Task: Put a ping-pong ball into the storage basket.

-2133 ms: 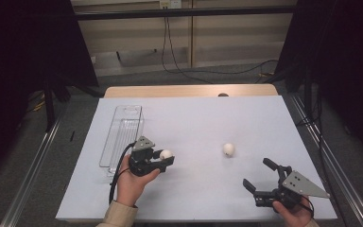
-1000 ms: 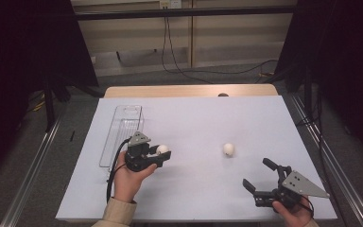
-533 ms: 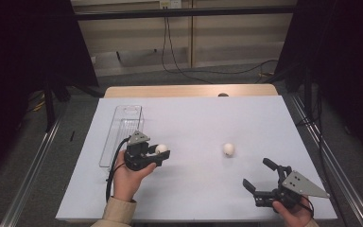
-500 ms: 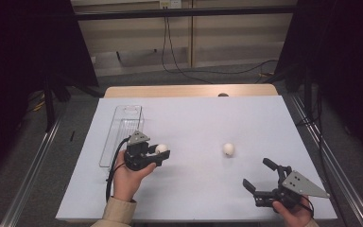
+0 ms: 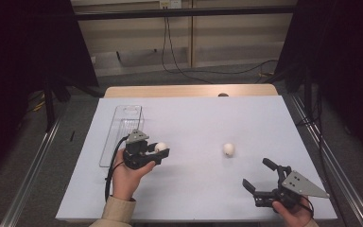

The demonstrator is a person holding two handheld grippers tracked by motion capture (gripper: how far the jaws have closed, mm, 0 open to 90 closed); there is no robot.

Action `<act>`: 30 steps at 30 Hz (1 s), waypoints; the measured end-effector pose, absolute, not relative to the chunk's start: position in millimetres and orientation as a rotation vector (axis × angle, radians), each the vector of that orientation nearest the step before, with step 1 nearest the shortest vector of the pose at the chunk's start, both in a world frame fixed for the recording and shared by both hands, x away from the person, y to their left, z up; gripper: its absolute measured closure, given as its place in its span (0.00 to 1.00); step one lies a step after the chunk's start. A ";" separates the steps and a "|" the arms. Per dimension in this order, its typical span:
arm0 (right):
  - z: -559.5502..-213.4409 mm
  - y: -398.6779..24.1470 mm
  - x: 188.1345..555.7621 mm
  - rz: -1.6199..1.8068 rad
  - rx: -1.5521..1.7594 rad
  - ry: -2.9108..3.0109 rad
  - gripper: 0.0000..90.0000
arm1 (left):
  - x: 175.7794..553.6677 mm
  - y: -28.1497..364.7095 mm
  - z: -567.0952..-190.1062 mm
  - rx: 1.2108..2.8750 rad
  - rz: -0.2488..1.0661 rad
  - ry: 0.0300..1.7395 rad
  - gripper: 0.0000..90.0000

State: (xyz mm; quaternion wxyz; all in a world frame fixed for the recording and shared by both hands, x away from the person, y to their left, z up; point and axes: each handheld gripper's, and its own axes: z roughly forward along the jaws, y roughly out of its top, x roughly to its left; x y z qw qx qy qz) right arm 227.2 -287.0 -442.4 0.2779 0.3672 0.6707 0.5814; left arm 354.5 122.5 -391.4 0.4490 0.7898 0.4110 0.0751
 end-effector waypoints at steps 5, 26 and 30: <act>-442.5 -287.1 227.1 1.561 0.987 1.801 0.01 | 354.9 124.2 -390.6 1.952 0.188 1.024 0.57; -442.5 -286.9 227.1 1.560 0.986 1.801 0.01 | 358.6 131.8 -383.9 1.915 0.207 1.043 0.57; -442.5 -286.7 227.1 1.561 0.986 1.800 0.01 | 359.0 134.3 -382.8 1.915 0.214 1.044 0.57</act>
